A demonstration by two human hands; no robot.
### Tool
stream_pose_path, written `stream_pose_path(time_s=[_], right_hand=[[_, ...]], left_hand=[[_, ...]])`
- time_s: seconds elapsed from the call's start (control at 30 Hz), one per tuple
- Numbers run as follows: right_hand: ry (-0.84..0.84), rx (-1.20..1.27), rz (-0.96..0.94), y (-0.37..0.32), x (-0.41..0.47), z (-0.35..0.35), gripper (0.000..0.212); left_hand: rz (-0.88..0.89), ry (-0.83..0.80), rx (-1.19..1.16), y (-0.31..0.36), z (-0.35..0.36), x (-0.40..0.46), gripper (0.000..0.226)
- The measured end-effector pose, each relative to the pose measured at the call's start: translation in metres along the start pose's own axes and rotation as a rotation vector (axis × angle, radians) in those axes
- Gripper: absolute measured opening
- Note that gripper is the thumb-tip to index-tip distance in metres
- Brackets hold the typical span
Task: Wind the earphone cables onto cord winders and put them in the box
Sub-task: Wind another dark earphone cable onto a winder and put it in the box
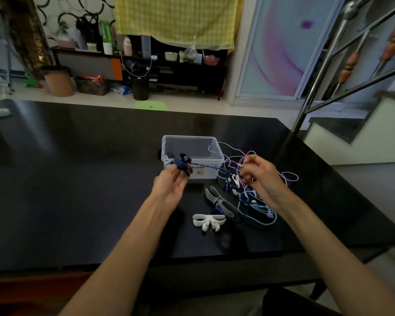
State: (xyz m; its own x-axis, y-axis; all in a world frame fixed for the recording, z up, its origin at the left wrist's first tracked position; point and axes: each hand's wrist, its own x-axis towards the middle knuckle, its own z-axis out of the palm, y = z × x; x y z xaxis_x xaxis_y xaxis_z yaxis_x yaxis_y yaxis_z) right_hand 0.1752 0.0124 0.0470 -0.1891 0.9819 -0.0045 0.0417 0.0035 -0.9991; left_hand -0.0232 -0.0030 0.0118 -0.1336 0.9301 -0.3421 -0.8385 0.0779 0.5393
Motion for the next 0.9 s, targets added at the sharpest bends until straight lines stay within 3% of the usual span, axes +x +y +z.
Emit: stream_pose_path(time_s=[0.27, 0.63, 0.8, 0.9], right_hand=[[0.239, -0.472, -0.35, 0.006, 0.005, 0.0, 0.021], [-0.131, -0.207, 0.059, 0.005, -0.007, -0.011, 0.007], [-0.22, 0.394, 0.179, -0.002, -0.009, -0.007, 0.028], [-0.112, 0.715, 0.178, -0.009, -0.008, -0.004, 0.017]], left_hand=[[0.01, -0.052, 0.062, -0.005, 0.007, -0.004, 0.026], [0.029, -0.029, 0.025, 0.005, -0.002, 0.0, 0.024], [0.02, -0.017, 0.042, 0.004, -0.001, -0.001, 0.019], [0.022, -0.016, 0.04, 0.004, 0.001, 0.0, 0.025]])
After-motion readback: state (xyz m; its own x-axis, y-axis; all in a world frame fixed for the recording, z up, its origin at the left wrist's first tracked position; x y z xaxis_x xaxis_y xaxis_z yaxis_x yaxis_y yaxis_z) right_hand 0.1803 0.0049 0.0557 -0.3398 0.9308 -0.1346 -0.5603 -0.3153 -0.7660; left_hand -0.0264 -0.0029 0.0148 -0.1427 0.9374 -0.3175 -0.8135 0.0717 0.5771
